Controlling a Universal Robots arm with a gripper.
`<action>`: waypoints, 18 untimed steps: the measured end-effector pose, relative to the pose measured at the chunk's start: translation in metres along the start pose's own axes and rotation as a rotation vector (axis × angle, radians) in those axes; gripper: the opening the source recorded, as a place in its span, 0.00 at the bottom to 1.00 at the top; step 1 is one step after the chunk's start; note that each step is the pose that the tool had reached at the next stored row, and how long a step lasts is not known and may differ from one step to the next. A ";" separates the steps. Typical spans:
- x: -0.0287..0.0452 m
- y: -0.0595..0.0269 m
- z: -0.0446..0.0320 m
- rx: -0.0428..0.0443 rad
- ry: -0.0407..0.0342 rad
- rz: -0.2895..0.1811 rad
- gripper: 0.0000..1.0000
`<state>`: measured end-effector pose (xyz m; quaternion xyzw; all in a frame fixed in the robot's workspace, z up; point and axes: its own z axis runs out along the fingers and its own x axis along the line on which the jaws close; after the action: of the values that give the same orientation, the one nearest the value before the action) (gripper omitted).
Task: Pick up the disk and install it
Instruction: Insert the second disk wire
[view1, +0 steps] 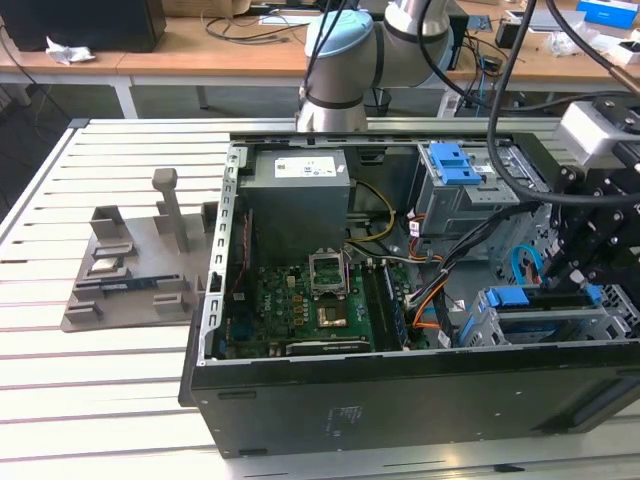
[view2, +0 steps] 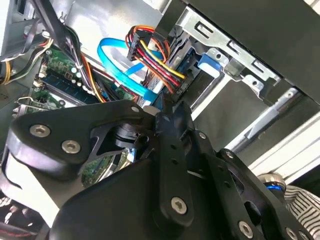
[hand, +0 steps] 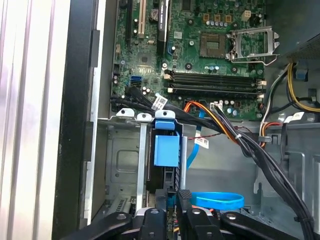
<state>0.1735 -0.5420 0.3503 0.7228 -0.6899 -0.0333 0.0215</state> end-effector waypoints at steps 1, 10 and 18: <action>-0.0004 0.0002 -0.0021 0.0001 -0.0001 0.000 0.22; -0.0032 0.0023 -0.0321 0.0007 0.0000 0.000 0.11; -0.0032 0.0026 -0.0358 0.0007 0.0000 0.000 0.11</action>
<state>0.1735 -0.5394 0.3862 0.7229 -0.6899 -0.0331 0.0212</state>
